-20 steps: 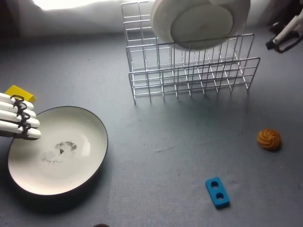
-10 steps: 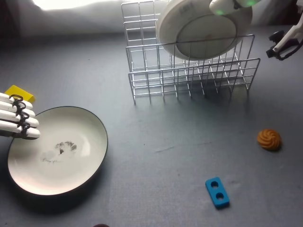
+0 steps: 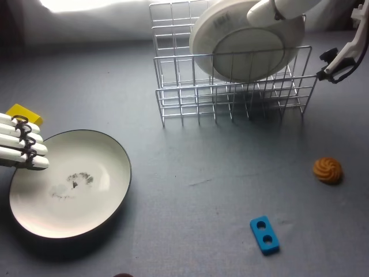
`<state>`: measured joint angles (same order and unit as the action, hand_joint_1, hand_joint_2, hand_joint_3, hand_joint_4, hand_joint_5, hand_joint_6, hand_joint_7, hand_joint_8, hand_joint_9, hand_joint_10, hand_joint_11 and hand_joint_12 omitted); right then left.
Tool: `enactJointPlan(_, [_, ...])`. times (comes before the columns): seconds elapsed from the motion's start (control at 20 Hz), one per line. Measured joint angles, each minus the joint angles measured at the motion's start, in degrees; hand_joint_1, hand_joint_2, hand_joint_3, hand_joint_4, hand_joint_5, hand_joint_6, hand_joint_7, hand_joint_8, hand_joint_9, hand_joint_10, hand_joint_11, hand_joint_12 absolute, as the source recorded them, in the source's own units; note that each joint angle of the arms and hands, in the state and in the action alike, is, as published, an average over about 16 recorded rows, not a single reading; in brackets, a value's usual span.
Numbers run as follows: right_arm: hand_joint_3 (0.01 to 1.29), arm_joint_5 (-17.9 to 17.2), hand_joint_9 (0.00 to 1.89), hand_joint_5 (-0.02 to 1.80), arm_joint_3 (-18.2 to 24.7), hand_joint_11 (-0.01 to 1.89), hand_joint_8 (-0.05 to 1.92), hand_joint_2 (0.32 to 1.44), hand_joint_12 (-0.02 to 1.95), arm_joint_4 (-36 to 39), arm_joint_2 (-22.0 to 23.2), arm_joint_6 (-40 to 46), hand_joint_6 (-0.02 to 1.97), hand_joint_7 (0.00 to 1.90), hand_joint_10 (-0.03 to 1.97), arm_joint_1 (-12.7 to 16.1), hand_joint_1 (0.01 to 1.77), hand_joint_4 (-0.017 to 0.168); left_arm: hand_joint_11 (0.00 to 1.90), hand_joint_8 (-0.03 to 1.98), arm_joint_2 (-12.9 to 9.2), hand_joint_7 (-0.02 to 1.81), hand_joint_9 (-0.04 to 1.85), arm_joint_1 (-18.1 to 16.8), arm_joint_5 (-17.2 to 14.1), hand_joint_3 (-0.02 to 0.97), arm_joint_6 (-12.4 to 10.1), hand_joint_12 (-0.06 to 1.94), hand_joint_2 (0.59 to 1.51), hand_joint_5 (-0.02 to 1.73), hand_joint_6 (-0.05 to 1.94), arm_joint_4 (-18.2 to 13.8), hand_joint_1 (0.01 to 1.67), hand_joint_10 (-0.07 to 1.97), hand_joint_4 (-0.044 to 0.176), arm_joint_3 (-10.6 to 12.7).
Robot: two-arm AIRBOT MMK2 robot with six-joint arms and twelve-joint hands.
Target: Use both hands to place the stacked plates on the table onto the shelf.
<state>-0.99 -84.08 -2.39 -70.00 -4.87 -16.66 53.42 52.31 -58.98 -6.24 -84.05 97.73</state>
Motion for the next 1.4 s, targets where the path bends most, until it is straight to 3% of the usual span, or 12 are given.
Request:
enactJointPlan(0.3, [0.01, -0.54, 1.05, 0.76, -0.09, 0.81, 0.99, 1.11, 1.07, -0.5, -0.36, -0.2, 1.12, 0.96, 0.43, -0.94, 1.27, -0.008, 0.02, -0.01, 0.0, 0.02, 0.02, 0.0, 0.01, 0.021, 0.0, -0.01, 1.08, 0.01, 0.0, 0.0, 0.02, 0.01, 0.006, 0.0])
enactJointPlan(0.55, [0.01, -0.7, 1.06, 0.76, -0.11, 0.8, 0.71, 1.12, 1.08, -0.68, -0.28, -0.25, 1.11, 0.99, 0.37, -1.22, 1.24, -0.008, 0.02, -0.01, 0.0, 0.02, 0.02, 0.03, 0.03, 0.021, 0.0, -0.01, 1.08, 0.01, 0.0, 0.02, 0.02, 0.01, 0.006, 0.0])
enactJointPlan(1.1, [0.01, -0.95, 1.09, 0.82, 0.39, 0.71, 0.06, 1.09, 1.06, -0.81, 1.18, -2.83, 0.43, 1.04, 0.08, 0.3, 1.13, -0.005, 0.02, -0.01, 0.04, 0.02, 0.0, 0.74, 0.29, 0.021, 0.07, -0.01, 1.08, 0.01, 0.0, 0.36, 0.02, -0.01, 0.006, 0.01])
enactJointPlan(1.4, [0.01, -1.82, 1.0, 0.81, 2.48, 0.57, 0.01, 1.07, 1.09, -0.88, 2.76, -11.37, 0.09, 0.94, 0.03, 3.33, 1.07, -0.004, 0.02, -0.01, 0.15, 0.02, -0.02, 1.36, 0.54, 0.022, 0.16, -0.01, 1.083, 0.01, 0.0, 0.77, 0.02, -0.02, 0.005, 0.09])
